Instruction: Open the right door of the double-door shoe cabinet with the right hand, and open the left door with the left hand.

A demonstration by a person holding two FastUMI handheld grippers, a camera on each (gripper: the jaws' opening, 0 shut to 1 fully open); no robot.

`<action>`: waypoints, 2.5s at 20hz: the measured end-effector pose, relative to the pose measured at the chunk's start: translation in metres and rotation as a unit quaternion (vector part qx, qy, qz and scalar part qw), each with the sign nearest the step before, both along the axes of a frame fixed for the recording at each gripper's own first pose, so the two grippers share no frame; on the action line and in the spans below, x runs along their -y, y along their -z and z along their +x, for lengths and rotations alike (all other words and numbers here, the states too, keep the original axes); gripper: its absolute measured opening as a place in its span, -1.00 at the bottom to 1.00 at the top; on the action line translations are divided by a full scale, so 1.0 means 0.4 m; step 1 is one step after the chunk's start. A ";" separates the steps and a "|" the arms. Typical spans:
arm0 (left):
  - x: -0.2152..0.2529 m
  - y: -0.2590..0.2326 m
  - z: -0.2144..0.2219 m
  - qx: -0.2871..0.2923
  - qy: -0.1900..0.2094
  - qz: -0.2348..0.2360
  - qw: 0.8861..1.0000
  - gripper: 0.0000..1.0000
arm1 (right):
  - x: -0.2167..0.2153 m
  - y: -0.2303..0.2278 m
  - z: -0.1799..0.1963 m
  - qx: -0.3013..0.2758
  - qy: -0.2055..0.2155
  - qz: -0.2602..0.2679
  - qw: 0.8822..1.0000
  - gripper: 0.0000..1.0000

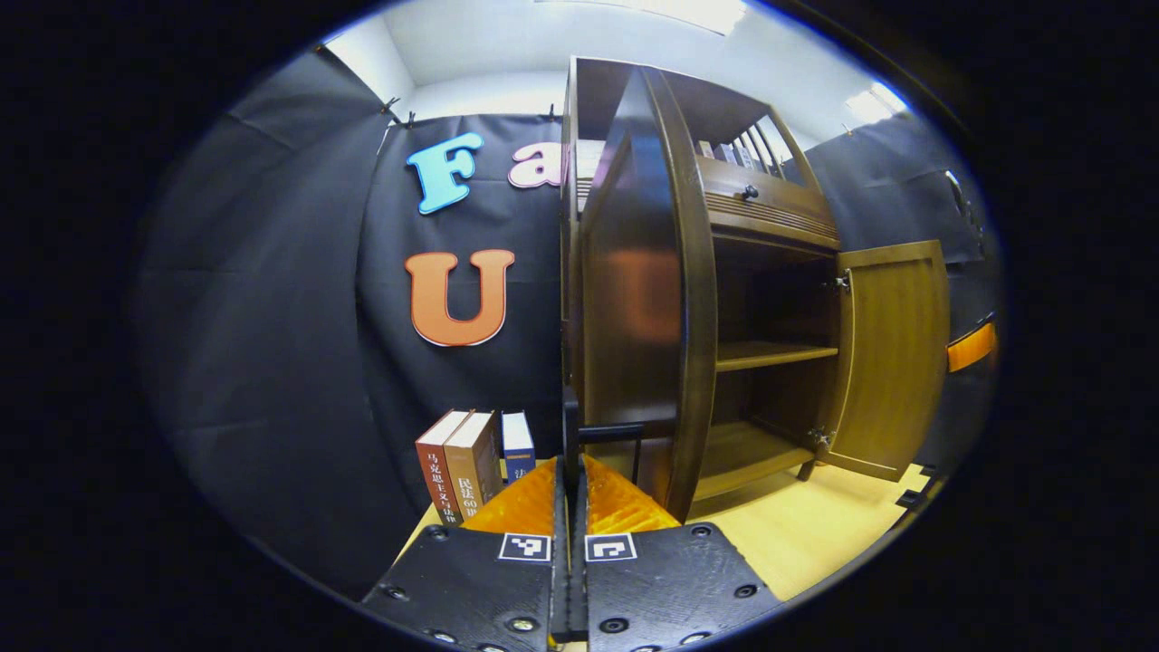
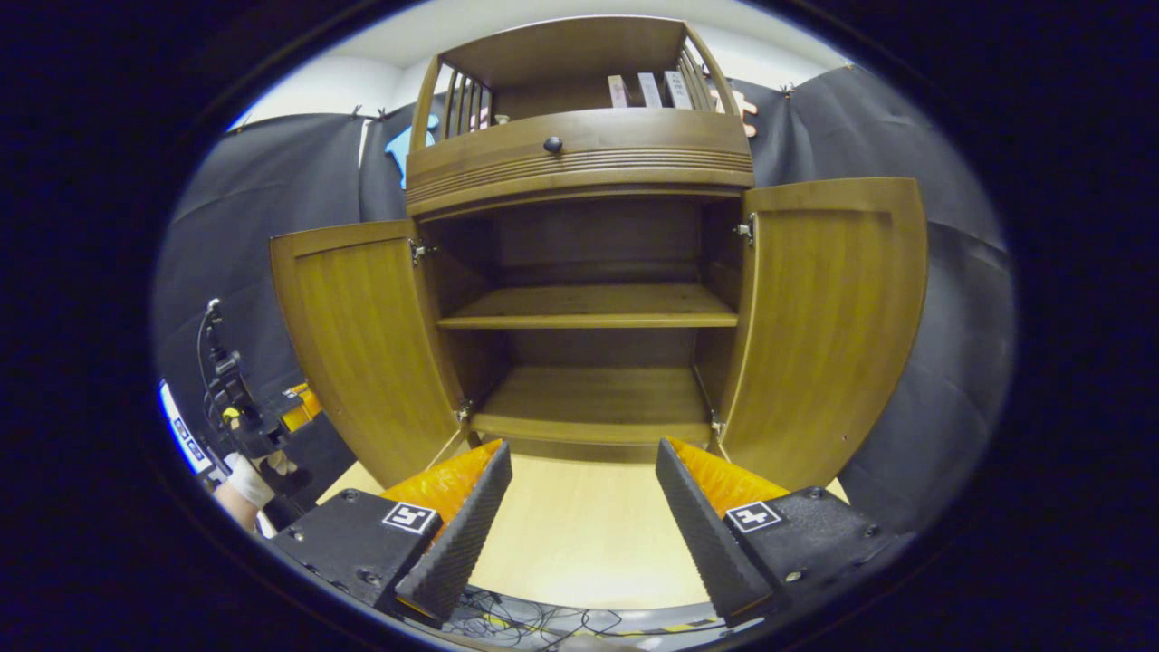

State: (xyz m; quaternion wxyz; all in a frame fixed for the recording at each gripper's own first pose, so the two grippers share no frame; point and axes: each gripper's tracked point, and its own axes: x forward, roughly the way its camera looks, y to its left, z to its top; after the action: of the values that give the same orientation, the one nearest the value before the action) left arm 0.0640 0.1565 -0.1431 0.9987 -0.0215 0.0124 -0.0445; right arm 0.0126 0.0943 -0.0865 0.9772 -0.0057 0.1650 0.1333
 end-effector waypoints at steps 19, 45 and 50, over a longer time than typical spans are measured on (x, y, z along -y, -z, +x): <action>-0.086 -0.086 -0.132 -0.048 0.009 -0.003 0.999 0.91 | 0.085 -0.060 0.008 0.029 0.016 0.014 0.999 1.00; 0.512 -0.321 -0.218 -0.013 -0.075 -0.016 0.997 1.00 | 0.285 -0.179 0.034 0.114 0.011 0.014 0.993 1.00; 0.489 -0.327 -0.217 -0.016 -0.078 -0.017 0.997 0.91 | 0.271 -0.193 0.029 0.120 0.014 0.019 0.993 1.00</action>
State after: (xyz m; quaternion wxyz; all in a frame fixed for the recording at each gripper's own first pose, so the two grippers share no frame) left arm -0.0228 -0.0390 -0.0121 0.9983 -0.0406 0.0256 0.0338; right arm 0.0243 -0.0140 -0.0094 0.9916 -0.0008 0.0442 0.1213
